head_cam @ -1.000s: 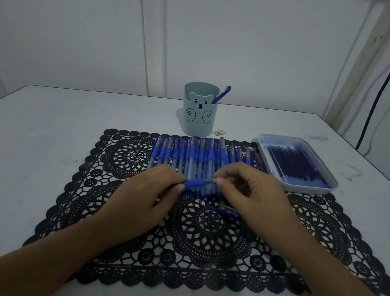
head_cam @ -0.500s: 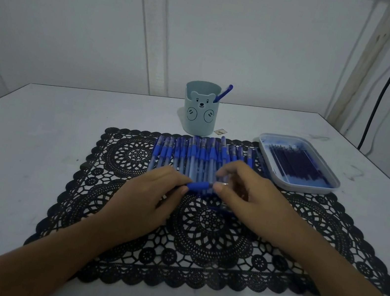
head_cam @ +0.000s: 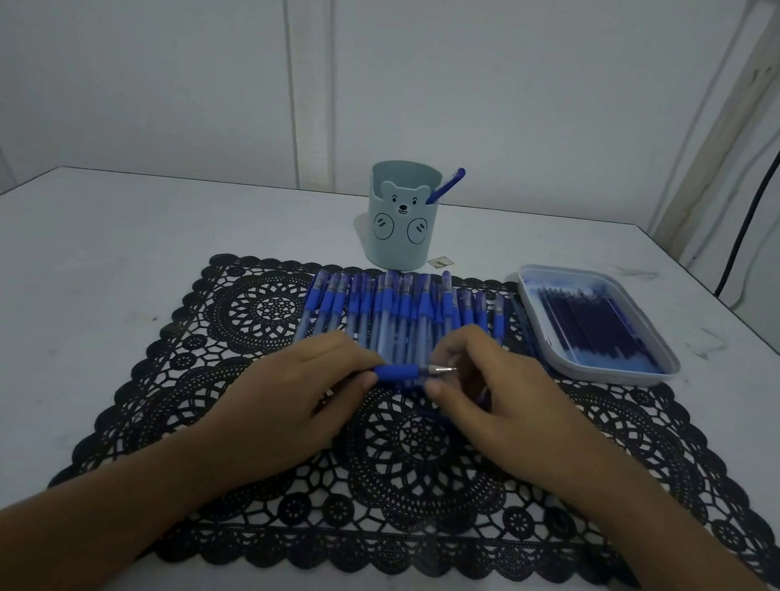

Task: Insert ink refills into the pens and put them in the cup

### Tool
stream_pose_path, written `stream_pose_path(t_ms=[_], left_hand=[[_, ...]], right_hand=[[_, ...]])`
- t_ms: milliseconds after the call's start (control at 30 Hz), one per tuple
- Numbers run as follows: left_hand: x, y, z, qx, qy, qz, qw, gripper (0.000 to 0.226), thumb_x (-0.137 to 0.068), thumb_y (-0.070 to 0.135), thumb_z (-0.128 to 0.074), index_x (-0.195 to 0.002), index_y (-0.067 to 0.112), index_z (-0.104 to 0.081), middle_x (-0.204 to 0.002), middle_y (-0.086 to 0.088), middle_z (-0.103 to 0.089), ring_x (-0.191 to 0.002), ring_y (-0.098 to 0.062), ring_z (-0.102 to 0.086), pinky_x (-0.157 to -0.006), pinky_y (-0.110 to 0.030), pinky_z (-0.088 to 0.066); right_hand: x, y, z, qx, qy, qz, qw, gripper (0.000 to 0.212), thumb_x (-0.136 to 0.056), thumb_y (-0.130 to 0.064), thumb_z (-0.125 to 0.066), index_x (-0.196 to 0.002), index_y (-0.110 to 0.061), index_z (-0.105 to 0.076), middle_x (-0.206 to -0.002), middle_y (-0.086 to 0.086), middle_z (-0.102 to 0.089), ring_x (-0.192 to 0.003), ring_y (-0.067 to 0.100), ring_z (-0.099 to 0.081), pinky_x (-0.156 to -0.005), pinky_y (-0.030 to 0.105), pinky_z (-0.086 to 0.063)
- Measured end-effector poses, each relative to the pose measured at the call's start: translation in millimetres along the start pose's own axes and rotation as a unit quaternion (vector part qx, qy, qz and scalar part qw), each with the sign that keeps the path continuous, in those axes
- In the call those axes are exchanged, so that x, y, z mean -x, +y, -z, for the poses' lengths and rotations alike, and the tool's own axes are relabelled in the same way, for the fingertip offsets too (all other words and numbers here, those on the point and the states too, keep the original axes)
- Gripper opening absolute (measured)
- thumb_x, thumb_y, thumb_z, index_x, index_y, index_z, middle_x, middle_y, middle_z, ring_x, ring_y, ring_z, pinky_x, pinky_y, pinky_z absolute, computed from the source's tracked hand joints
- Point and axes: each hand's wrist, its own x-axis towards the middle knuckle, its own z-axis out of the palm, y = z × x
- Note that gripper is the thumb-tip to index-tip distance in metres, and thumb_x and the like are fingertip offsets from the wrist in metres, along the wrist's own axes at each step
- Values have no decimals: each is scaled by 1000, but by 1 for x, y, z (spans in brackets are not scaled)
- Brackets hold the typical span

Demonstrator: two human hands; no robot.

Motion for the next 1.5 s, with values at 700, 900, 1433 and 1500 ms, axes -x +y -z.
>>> stream_pose_path(t_ms=[700,900,1433,1500], left_hand=[[-3,2,0,11,23,25,999,32,-91,34,-37,-100,16,-61,-79,24,-46,-77,5,-49,-71,-5,-37],[-3,2,0,5,24,33,999,32,-89,36,-37,-99,18,-61,-79,21,-49,-76,-1,-50,-71,-13,-42],[-3,-1,0,-8,37,41,998,35,-90,40,-37,-100,19,-63,-79,24,-47,-74,0,-50,-66,-13,-41],[-4,0,-1,-5,30,38,999,36,-90,41,-36,-101,20,-63,-79,25,-46,-75,2,-50,-65,-12,-41]], right_hand=[[1,7,20,144,-89,-63,984,28,-80,-52,-55,-87,-26,-57,-83,-10,-53,-72,1,-48,-63,16,-39],[3,7,16,180,-108,-49,977,16,-82,-39,-62,-88,-26,-55,-87,-16,-46,-80,1,-47,-71,16,-42],[0,0,26,-72,105,-56,990,16,-84,-16,-62,-86,-31,-58,-71,-12,-54,-63,-7,-51,-60,5,-39],[0,-1,22,-79,91,-57,991,15,-84,-17,-62,-87,-31,-58,-70,-11,-54,-61,-7,-51,-59,5,-39]])
